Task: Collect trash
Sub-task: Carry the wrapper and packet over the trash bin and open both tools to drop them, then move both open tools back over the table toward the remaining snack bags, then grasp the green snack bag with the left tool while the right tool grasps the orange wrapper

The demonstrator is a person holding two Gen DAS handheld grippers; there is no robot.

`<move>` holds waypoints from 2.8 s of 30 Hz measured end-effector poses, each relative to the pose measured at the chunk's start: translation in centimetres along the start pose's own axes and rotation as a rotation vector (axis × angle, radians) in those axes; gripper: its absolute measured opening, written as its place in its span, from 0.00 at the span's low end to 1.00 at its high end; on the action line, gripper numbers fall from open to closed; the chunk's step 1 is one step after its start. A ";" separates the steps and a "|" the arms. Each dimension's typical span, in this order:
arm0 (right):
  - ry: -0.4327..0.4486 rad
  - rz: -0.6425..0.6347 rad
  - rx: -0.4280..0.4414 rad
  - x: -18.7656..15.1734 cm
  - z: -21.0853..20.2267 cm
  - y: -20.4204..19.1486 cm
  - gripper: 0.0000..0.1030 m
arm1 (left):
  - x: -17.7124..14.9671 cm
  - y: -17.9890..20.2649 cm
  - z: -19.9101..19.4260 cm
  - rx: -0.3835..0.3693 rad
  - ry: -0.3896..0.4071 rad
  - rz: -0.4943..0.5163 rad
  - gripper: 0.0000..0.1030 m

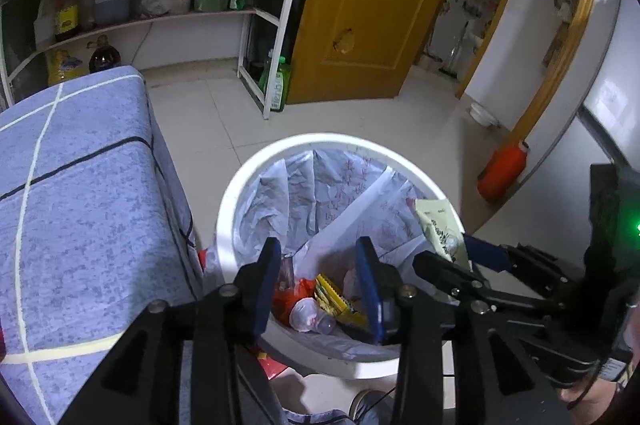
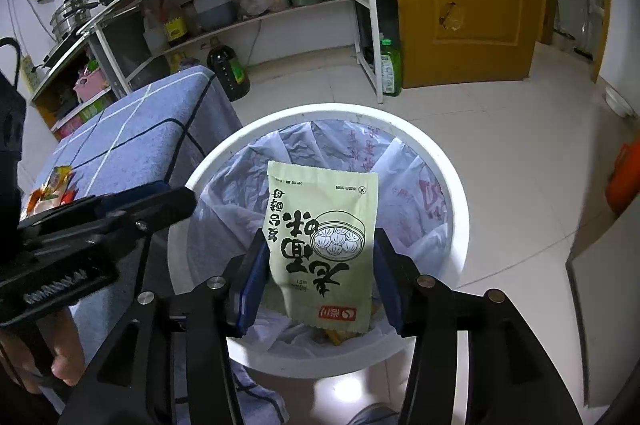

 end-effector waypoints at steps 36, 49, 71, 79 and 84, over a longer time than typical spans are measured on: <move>0.118 -0.243 0.352 1.0 -6.7 -20.4 0.59 | -5.3 -20.2 -21.8 0.376 0.282 -0.213 0.40; 0.035 -0.336 0.413 -0.2 -4.4 -29.3 0.59 | -10.3 -29.0 -21.7 0.459 0.208 -0.310 0.60; -0.056 -0.334 0.453 0.8 0.0 -35.3 0.48 | -10.6 -32.3 -18.2 0.422 0.063 -0.332 0.28; -0.103 -0.339 0.465 0.6 2.1 -38.3 0.35 | -9.9 -30.9 -20.0 0.396 0.145 -0.322 0.21; -0.142 -0.330 0.464 0.3 4.0 -39.7 0.34 | -9.5 -30.7 -21.5 0.388 0.181 -0.322 0.20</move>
Point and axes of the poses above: each gripper's, at about its wrist camera, not at the fingertips, and z roughly the way its jaws point, y to its right, x to its top, the point moved 8 cm from there along z, roughly the way its jaws point
